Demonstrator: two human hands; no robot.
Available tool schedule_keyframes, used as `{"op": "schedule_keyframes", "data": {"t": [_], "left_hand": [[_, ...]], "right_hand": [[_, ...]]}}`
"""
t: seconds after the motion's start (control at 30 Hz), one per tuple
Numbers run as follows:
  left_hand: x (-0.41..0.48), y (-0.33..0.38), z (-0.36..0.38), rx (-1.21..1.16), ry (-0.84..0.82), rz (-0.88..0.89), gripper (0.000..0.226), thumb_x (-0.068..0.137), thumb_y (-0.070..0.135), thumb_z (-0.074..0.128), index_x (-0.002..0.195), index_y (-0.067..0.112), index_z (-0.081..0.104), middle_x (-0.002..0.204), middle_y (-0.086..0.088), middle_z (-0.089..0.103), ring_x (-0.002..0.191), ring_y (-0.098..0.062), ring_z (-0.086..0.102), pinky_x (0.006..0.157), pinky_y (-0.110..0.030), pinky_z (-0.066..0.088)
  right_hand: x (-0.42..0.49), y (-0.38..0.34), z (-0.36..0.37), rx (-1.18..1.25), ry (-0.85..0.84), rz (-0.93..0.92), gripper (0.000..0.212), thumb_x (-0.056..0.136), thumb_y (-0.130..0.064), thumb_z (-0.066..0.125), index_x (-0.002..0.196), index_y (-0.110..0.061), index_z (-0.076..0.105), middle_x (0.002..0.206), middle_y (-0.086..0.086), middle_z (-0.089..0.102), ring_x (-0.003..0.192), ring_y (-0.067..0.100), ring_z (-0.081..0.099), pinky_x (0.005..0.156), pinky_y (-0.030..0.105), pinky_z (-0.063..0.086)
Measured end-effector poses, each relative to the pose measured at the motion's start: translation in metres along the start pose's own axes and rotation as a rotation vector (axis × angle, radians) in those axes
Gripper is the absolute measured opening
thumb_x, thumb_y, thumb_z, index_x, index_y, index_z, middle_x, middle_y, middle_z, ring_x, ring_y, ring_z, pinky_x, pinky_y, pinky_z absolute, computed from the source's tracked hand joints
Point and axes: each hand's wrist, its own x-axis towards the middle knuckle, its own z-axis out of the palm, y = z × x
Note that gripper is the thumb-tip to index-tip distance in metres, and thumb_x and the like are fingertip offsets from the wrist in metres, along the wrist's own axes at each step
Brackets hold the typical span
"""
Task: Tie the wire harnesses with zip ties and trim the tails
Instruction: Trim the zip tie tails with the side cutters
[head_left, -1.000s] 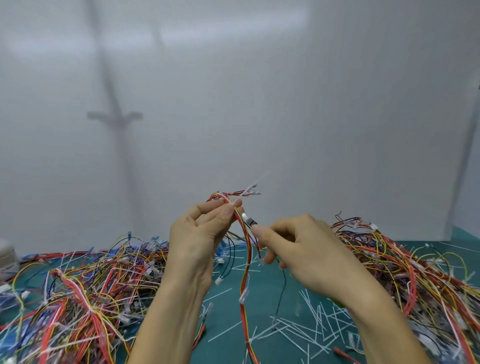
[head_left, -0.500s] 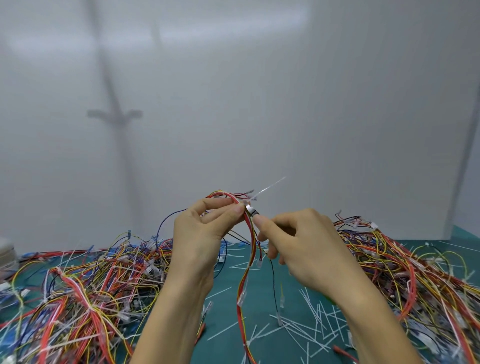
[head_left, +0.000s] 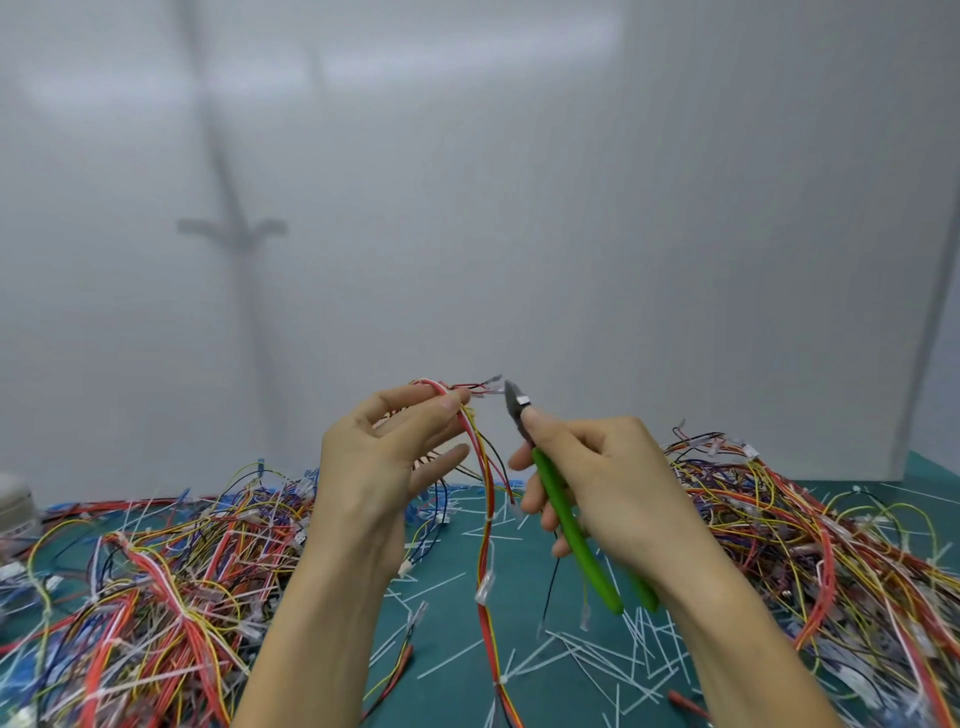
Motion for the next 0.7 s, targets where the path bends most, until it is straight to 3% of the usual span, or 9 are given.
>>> {"op": "schedule_keyframes", "data": {"t": [0.07,0.17,0.27,0.33,0.43,0.57,0.7], "left_hand": [[0.0,0.002,-0.001,-0.004,0.029,-0.027,0.026,0.078,0.013,0.078,0.101,0.009,0.067,0.09,-0.006,0.077,0.075,-0.022,0.075,0.062,-0.027,0.06],[-0.002,0.002,0.0,0.003,0.049,-0.036,0.027,0.078,0.015,0.078,0.103,0.011,0.067,0.088,-0.002,0.078,0.071,-0.024,0.075,0.061,-0.028,0.061],[-0.003,0.001,0.002,-0.012,0.049,-0.022,0.028,0.081,0.014,0.076,0.106,0.011,0.065,0.091,0.0,0.078,0.074,-0.026,0.076,0.057,-0.025,0.058],[-0.003,0.0,0.004,-0.054,0.026,-0.02,0.03,0.083,0.012,0.073,0.111,0.009,0.064,0.097,0.001,0.077,0.077,-0.024,0.076,0.057,-0.023,0.057],[-0.003,-0.001,0.004,-0.079,-0.055,-0.011,0.028,0.088,0.012,0.068,0.116,0.01,0.065,0.103,-0.001,0.076,0.083,-0.02,0.075,0.061,-0.022,0.057],[-0.003,-0.004,0.004,0.208,-0.149,0.004,0.024,0.09,0.027,0.066,0.113,0.021,0.07,0.099,-0.004,0.073,0.076,-0.016,0.071,0.066,-0.026,0.059],[-0.007,-0.003,0.003,0.386,-0.356,-0.037,0.032,0.08,0.049,0.064,0.094,0.022,0.075,0.084,-0.003,0.066,0.066,-0.014,0.066,0.066,-0.029,0.06]], "right_hand": [[0.002,0.0,-0.001,0.06,0.029,-0.004,0.048,0.085,-0.058,0.059,0.076,-0.012,0.071,0.061,0.003,0.068,0.051,0.015,0.057,0.047,0.033,0.053],[0.002,0.004,-0.002,-0.047,0.08,-0.063,0.046,0.072,-0.062,0.07,0.076,-0.017,0.069,0.052,-0.006,0.056,0.05,0.013,0.049,0.052,0.035,0.047],[0.001,0.006,-0.001,-0.1,0.03,-0.061,0.033,0.069,-0.051,0.077,0.078,-0.021,0.07,0.051,-0.011,0.056,0.051,0.011,0.05,0.053,0.035,0.05],[0.001,0.006,0.003,-0.091,-0.041,-0.051,0.021,0.076,-0.039,0.079,0.079,-0.02,0.071,0.052,-0.015,0.059,0.049,0.005,0.052,0.049,0.028,0.049],[0.001,0.006,0.009,-0.083,-0.043,-0.1,0.008,0.082,-0.026,0.077,0.08,-0.02,0.072,0.069,-0.011,0.071,0.051,0.0,0.056,0.059,0.029,0.048],[0.0,0.005,0.012,0.048,0.071,-0.174,0.009,0.084,-0.02,0.075,0.076,-0.023,0.071,0.066,-0.005,0.071,0.05,0.002,0.054,0.058,0.031,0.049],[0.0,0.004,0.009,0.176,0.135,-0.184,0.005,0.084,-0.014,0.075,0.08,-0.015,0.071,0.067,0.002,0.072,0.047,0.006,0.052,0.046,0.026,0.047]]}}
